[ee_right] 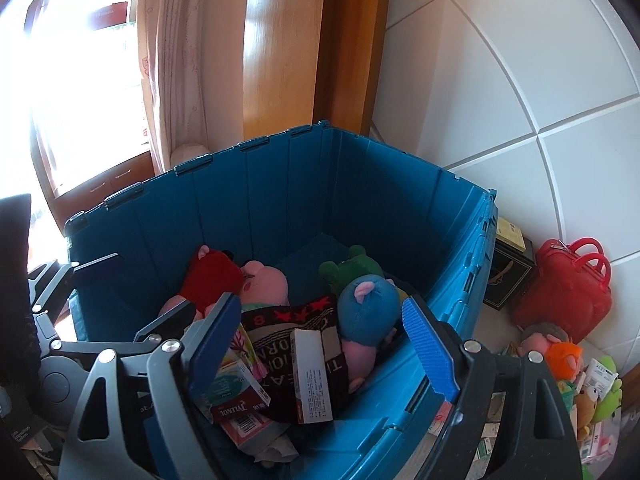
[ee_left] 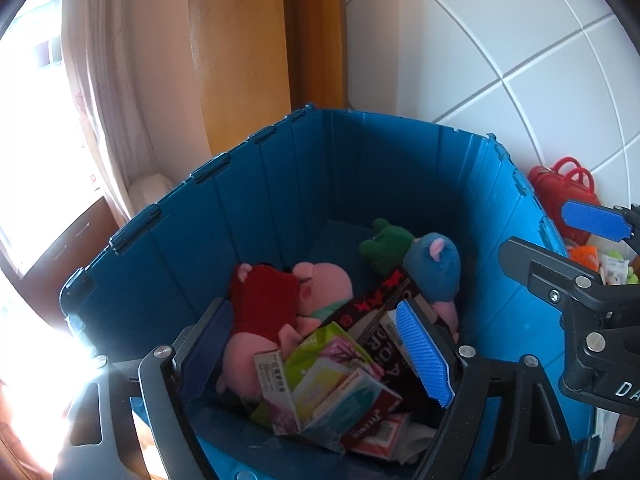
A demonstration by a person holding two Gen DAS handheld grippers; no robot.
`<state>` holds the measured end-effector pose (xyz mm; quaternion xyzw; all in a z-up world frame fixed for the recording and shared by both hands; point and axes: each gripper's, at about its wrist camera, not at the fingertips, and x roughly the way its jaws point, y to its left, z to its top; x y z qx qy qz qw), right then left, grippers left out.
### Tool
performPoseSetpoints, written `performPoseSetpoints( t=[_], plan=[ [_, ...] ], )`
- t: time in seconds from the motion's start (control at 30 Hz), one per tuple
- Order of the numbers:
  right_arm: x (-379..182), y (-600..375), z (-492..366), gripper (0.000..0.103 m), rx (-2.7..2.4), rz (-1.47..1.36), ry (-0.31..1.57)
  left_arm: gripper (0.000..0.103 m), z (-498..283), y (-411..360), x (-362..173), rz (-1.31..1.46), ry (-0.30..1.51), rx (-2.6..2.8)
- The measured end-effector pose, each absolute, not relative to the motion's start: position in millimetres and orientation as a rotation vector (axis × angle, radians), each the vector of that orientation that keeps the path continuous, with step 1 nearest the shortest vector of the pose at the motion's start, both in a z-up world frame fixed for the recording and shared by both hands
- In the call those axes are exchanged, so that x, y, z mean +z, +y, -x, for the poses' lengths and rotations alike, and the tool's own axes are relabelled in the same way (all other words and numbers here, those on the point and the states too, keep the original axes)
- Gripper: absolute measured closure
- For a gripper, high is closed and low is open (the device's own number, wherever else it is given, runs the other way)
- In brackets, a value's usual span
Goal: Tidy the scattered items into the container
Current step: 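Move both tools back over the pile toward the white tube and bottle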
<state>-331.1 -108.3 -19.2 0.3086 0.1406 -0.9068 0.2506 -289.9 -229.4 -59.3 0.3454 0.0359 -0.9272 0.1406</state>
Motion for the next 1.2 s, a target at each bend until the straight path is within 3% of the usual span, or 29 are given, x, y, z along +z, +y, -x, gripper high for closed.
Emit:
performPoseSetpoints(
  t=[0.17,0.53,0.83,1.2],
  plan=[
    [-13.9,-84.9,318.9,0.005,-2.511,-0.825,0.366,0.016,284.5,-214.6,-53.9,-0.984,0.113,-2.705],
    [-12.0,15.2,295.7,0.005,-2.649,-0.851,0.247,0.015,275.7,-135.2,-36.6,-0.955,0.045,-2.828],
    [-46.8,164.7,273.9,0.000,-2.829,-1.029,0.097,0.015,277.0,-3.5,-39.6,-1.012,-0.119,-3.023],
    [-99.4,378.4,258.2,0.000,-2.886,-1.251,-0.036,0.015,289.1,181.3,-93.5,-1.255,-0.180,-3.045]
  ],
)
